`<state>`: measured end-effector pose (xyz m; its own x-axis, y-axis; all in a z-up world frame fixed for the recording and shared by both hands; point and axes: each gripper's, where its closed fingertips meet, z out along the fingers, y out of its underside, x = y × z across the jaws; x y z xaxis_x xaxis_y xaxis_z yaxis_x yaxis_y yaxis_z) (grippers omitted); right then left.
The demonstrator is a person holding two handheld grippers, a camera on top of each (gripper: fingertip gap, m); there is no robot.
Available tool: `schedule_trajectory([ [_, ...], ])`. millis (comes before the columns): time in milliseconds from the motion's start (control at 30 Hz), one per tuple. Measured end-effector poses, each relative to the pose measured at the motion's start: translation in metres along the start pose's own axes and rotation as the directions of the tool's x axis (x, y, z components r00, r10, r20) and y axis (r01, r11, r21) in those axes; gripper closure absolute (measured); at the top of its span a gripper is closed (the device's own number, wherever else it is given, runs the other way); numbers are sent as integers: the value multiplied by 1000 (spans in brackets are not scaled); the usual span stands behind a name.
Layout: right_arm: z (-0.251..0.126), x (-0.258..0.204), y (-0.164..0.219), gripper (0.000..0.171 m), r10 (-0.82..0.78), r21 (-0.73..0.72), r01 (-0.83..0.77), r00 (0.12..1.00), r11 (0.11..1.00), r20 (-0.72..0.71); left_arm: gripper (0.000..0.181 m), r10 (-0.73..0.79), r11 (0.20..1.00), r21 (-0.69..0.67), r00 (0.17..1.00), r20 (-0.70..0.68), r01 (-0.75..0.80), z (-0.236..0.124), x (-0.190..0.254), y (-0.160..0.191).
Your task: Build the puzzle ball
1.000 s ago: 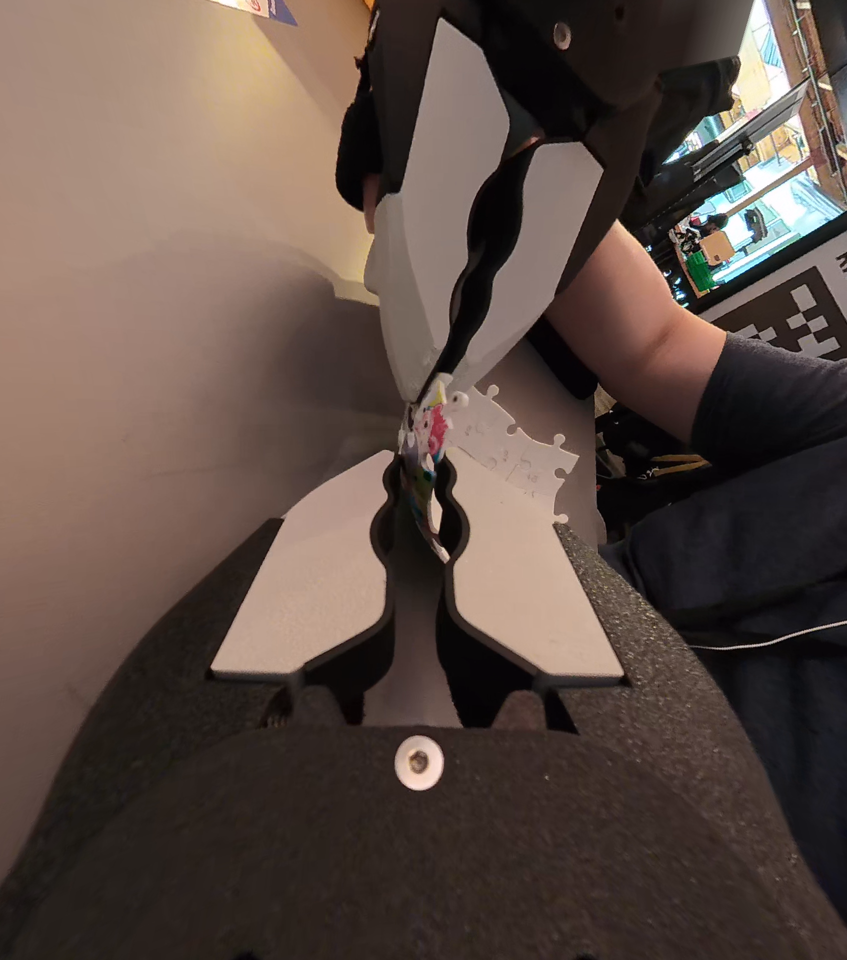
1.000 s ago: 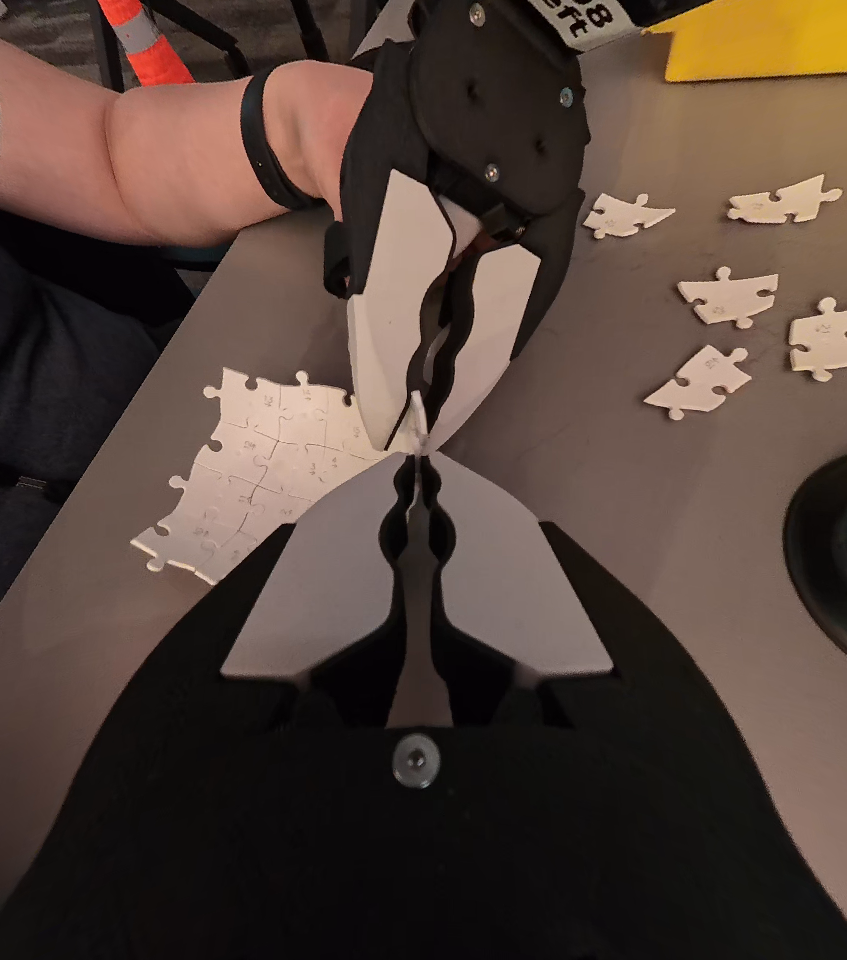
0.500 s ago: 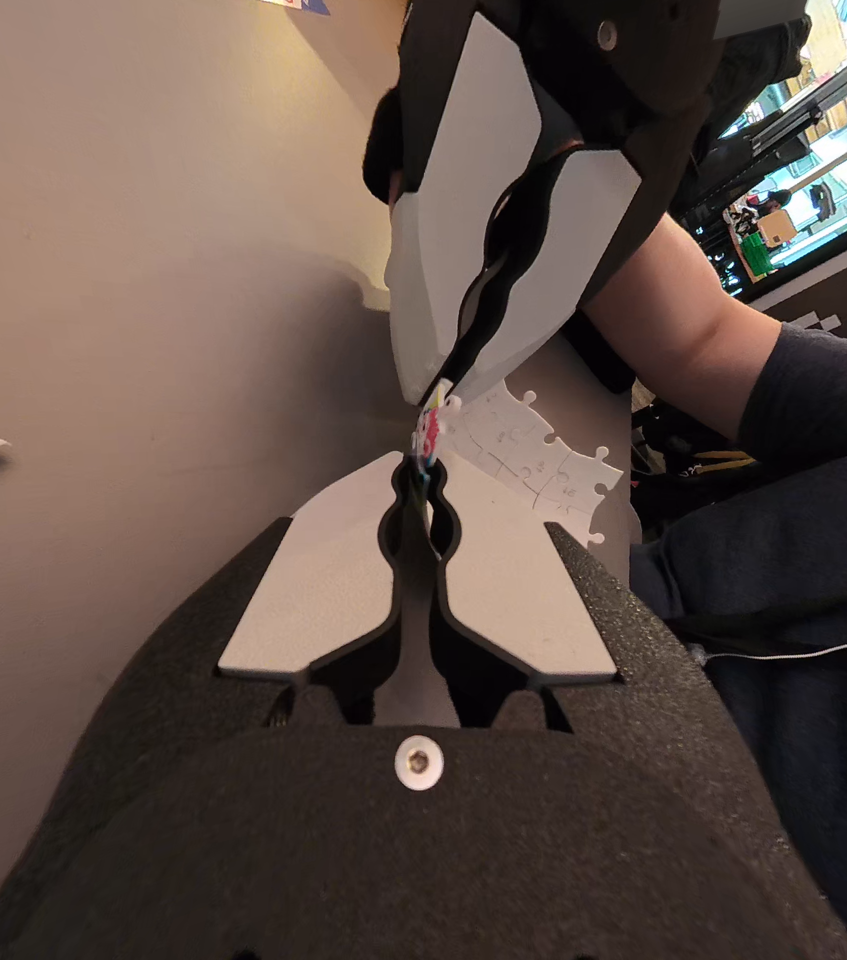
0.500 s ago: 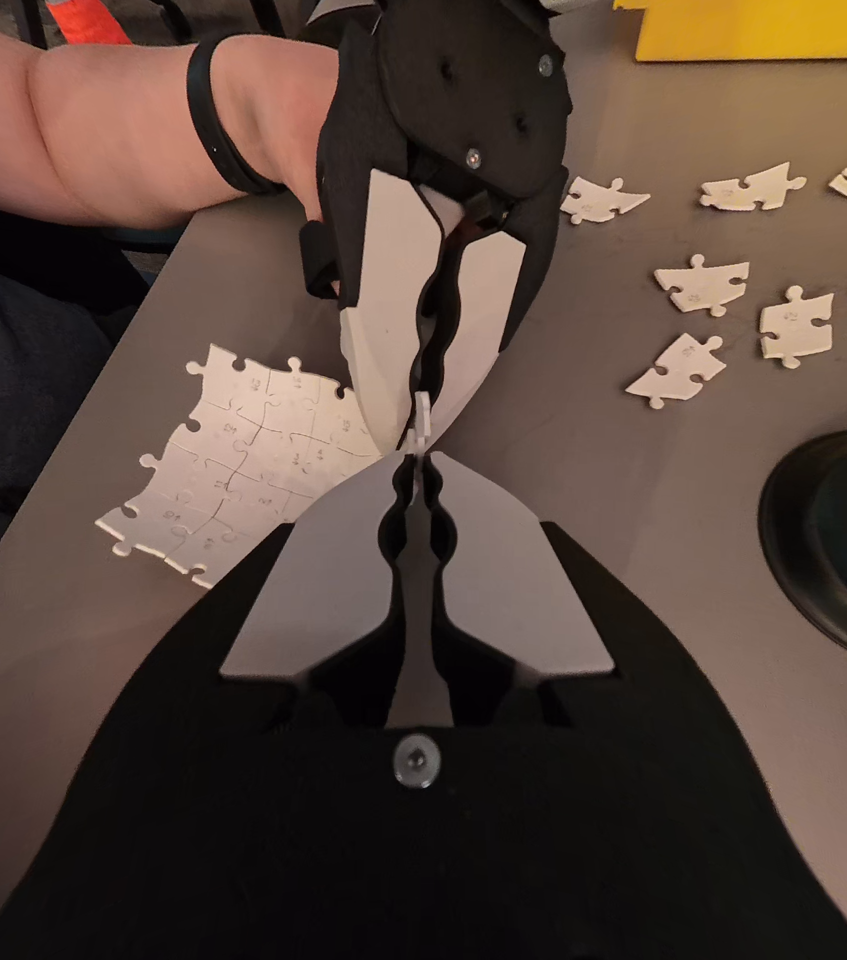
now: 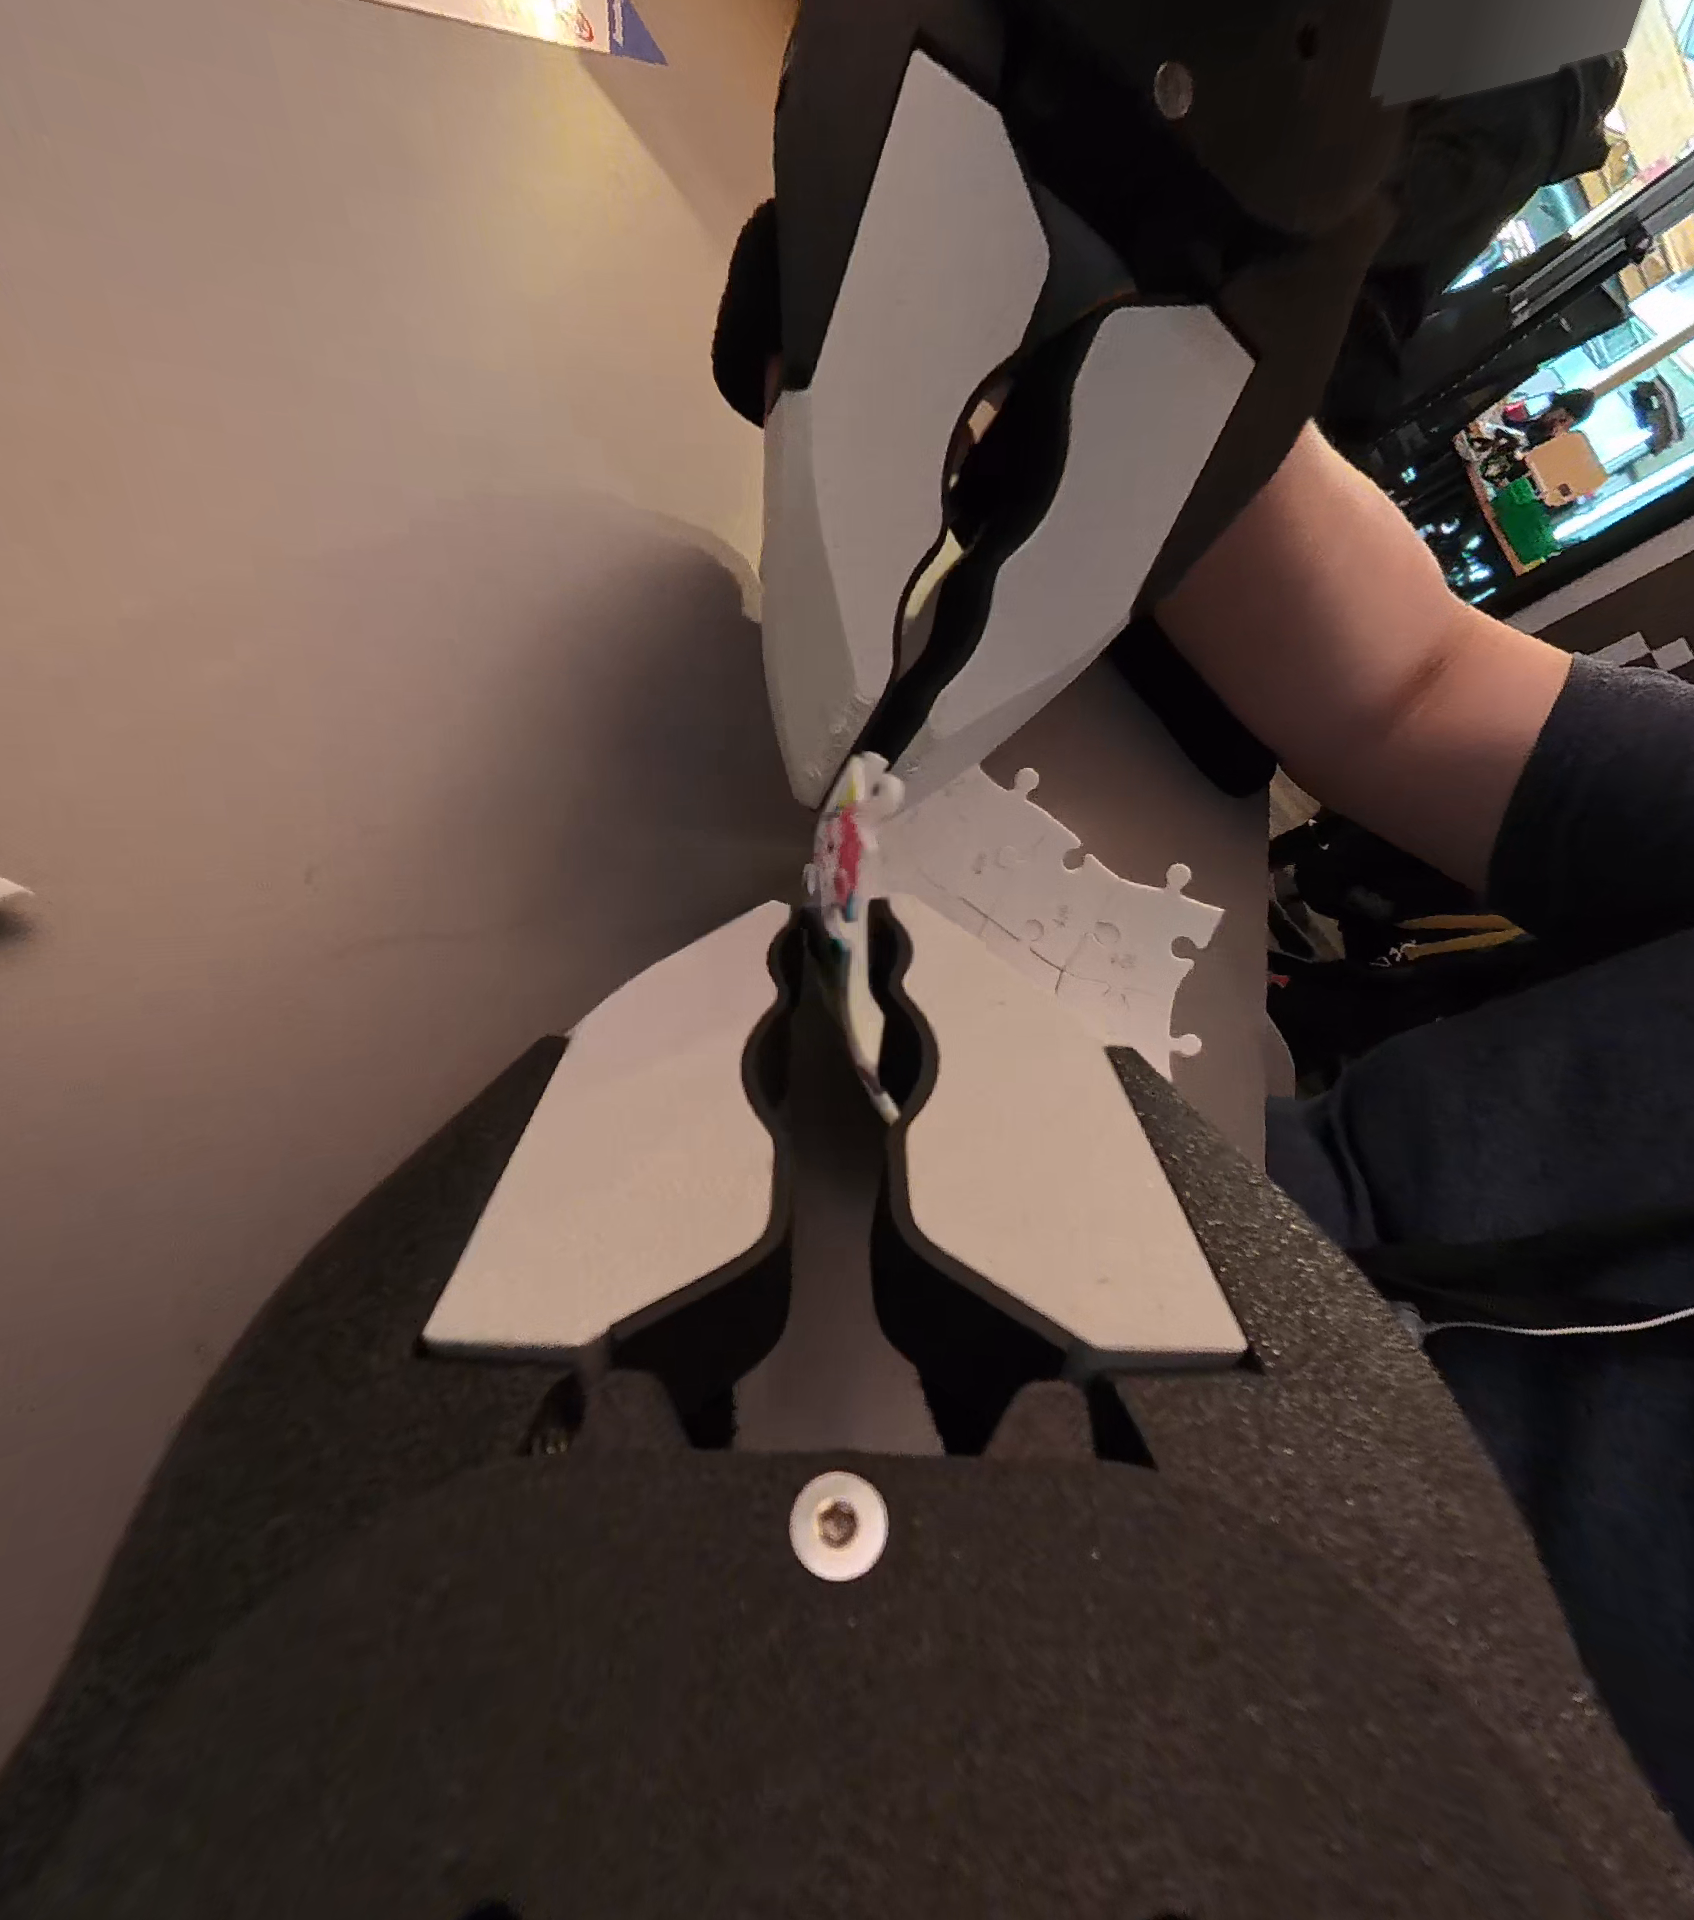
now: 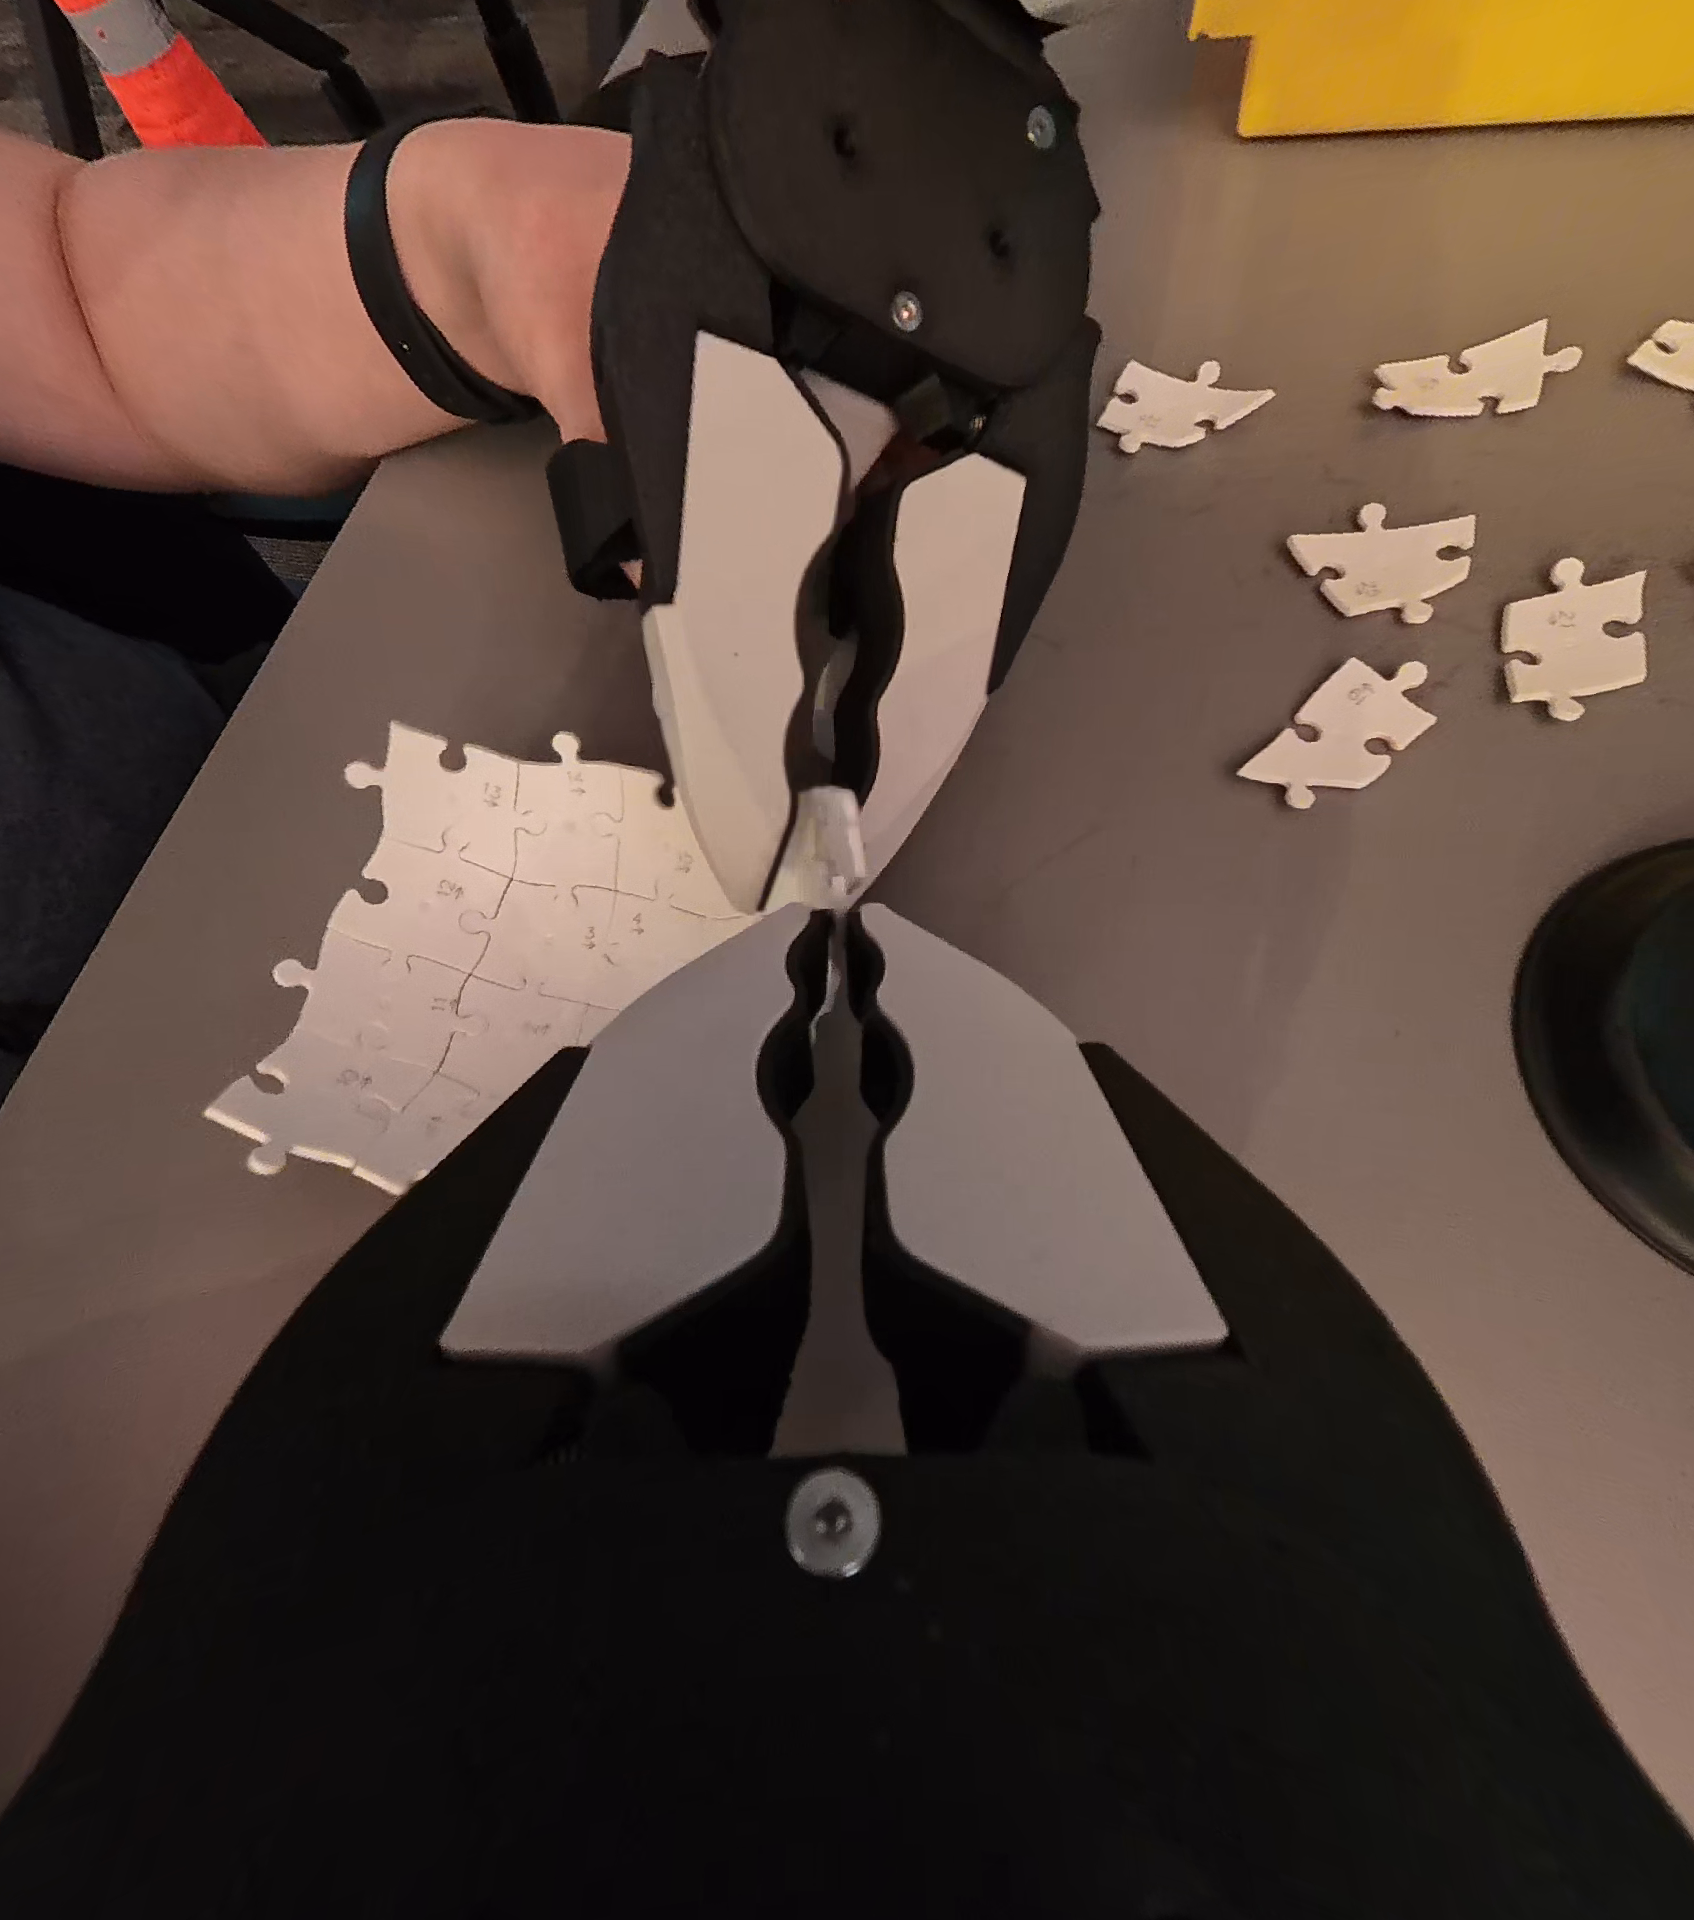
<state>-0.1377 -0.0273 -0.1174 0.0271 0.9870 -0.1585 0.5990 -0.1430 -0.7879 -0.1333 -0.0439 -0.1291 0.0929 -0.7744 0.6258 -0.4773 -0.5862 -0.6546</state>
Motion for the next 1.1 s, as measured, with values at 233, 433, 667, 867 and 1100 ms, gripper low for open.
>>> schedule_trajectory([
  [233,0,2,1,168,4,-4,-4,1000,1000,-8,166,10,1000,21,999,34,-11,-1,-3,-4],
  [433,0,5,4,168,42,-9,-42,999,999,-8,167,21,999,23,998,67,-22,-5,-9,-6],
  [667,-1,10,7,168,69,-3,-69,998,998,-7,162,7,1000,9,999,34,-8,-8,-10,-13],
  [867,-3,10,8,168,72,7,-72,997,997,-5,161,-90,996,-4,993,-73,90,-5,-9,-17],
  [1100,-5,12,11,168,97,24,-97,995,995,-3,161,-70,997,-34,995,-71,67,-10,-10,-32],
])
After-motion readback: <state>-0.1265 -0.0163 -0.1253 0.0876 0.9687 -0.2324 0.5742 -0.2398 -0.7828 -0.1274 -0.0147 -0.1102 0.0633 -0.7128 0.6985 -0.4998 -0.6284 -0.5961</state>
